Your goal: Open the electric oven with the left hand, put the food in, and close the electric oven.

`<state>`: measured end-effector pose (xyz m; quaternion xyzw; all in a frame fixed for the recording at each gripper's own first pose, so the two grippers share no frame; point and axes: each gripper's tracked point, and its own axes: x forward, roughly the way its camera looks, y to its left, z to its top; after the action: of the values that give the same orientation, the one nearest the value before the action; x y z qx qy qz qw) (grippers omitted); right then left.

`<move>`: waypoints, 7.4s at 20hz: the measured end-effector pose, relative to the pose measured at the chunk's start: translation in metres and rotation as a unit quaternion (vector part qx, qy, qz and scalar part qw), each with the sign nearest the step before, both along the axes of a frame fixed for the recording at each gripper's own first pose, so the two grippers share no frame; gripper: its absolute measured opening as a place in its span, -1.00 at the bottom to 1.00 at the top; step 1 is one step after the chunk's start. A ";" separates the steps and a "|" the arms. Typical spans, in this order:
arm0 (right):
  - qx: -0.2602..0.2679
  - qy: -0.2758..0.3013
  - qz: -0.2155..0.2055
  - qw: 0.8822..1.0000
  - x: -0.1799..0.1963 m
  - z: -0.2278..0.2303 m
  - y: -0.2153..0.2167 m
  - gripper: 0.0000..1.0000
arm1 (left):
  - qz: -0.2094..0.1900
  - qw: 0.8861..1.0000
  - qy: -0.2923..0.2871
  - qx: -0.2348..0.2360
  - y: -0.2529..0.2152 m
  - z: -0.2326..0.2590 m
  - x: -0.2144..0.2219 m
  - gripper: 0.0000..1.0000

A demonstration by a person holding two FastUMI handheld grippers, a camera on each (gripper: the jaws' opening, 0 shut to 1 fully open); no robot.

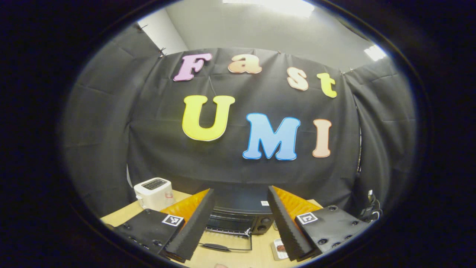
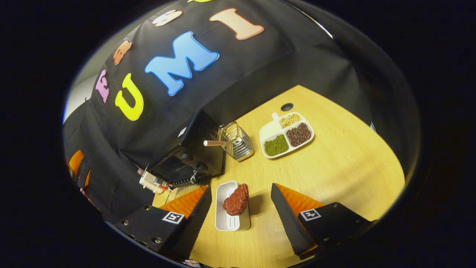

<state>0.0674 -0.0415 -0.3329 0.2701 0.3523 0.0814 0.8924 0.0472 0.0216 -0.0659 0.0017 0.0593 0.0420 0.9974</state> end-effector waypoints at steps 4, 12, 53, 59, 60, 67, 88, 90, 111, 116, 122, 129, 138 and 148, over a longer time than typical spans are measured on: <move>0.044 0.034 0.011 0.998 0.011 -0.033 0.014 0.94 | 0.024 1.000 0.010 0.003 0.004 -0.003 -0.011 0.89; 0.120 0.081 -0.009 0.989 0.018 -0.063 0.032 0.46 | 0.045 0.999 0.016 0.005 0.032 -0.004 -0.014 0.96; 0.314 -0.002 -0.043 0.949 0.090 0.049 0.263 -0.74 | -0.036 0.999 0.003 -0.007 0.203 0.007 -0.009 0.96; 0.323 0.018 -0.110 0.940 0.143 0.003 0.307 -0.75 | -0.020 1.000 0.020 -0.011 0.236 -0.003 -0.018 0.96; 0.325 0.021 -0.120 0.938 0.148 -0.004 0.310 -0.74 | -0.014 1.000 0.024 -0.013 0.243 -0.006 -0.020 0.96; 0.334 0.018 -0.194 0.922 0.183 -0.039 0.313 -0.75 | 0.029 0.999 0.043 -0.009 0.286 -0.015 -0.035 0.96; -0.125 -0.082 -0.055 0.987 0.131 0.002 0.253 -0.07 | -0.009 0.998 0.052 -0.032 0.204 -0.040 0.012 0.89; -0.157 -0.127 -0.042 0.978 0.114 0.040 0.237 -0.07 | -0.022 0.998 0.046 -0.033 0.186 -0.036 0.018 0.89; -0.255 -0.326 -0.086 0.906 0.014 0.267 0.118 0.53 | -0.106 0.994 0.039 -0.013 0.040 -0.050 0.045 0.89; -0.259 -0.326 -0.087 0.905 0.012 0.266 0.107 0.79 | -0.107 0.988 0.110 -0.014 0.043 -0.123 0.038 0.83; -0.265 -0.316 -0.090 0.906 0.014 0.258 0.093 0.79 | -0.087 0.974 0.205 -0.027 0.059 -0.208 0.023 0.89; -0.269 -0.294 -0.100 0.912 0.008 0.244 0.074 0.79 | -0.082 0.944 0.318 -0.037 0.067 -0.292 0.002 0.90; -0.286 -0.253 -0.113 0.917 0.011 0.224 0.048 0.79 | -0.080 0.898 0.434 -0.001 0.081 -0.366 -0.016 0.91; -0.293 -0.247 -0.135 0.914 0.021 0.225 0.028 0.84 | -0.062 0.853 0.518 -0.013 0.087 -0.413 -0.012 0.91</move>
<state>0.0887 -0.0139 -0.1081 0.0124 0.0890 -0.0830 0.9925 0.0348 0.1081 -0.4786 0.0140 0.5676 -0.0280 0.8227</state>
